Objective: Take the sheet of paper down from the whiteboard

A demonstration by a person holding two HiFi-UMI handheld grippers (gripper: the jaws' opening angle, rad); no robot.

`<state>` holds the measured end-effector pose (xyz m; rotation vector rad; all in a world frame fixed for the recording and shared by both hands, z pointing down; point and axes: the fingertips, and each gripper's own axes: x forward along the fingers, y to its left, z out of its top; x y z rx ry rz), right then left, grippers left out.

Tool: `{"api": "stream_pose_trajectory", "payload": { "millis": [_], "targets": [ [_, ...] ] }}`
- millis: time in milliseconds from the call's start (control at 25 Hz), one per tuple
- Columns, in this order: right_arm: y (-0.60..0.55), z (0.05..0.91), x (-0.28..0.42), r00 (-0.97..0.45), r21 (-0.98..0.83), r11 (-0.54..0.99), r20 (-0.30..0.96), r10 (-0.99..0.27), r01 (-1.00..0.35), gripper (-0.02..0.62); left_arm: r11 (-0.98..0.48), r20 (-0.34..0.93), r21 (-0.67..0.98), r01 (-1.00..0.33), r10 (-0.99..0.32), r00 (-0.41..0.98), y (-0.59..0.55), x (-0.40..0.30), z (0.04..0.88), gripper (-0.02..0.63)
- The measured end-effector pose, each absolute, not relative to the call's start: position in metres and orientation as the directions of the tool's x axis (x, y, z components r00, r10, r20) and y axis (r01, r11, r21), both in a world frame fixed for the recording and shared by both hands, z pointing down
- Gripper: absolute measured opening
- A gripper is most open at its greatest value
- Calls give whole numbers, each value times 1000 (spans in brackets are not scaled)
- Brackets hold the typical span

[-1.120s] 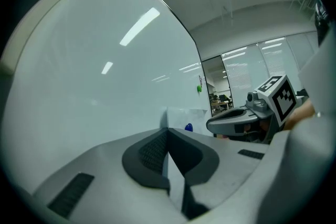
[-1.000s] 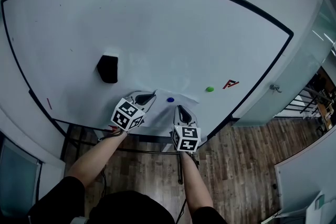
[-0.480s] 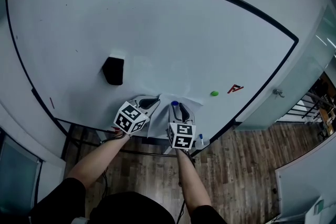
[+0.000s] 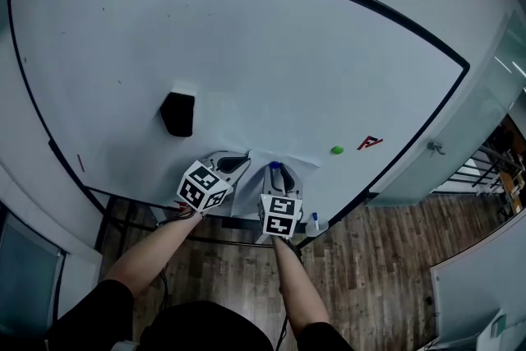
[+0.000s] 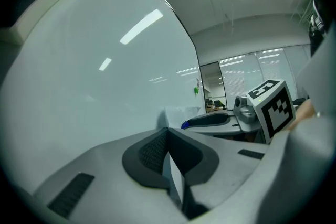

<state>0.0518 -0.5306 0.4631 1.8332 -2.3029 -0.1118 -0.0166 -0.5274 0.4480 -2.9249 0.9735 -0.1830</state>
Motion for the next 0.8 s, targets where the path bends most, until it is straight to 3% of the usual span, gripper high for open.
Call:
{"api": "stream_pose_trajectory", "payload": {
  "millis": [800],
  "targets": [
    [-530,463,61,-233,139,248,115,-966,-959,127,-783,101,-33,-621,-621,777,-526,-27,457,19]
  ]
}}
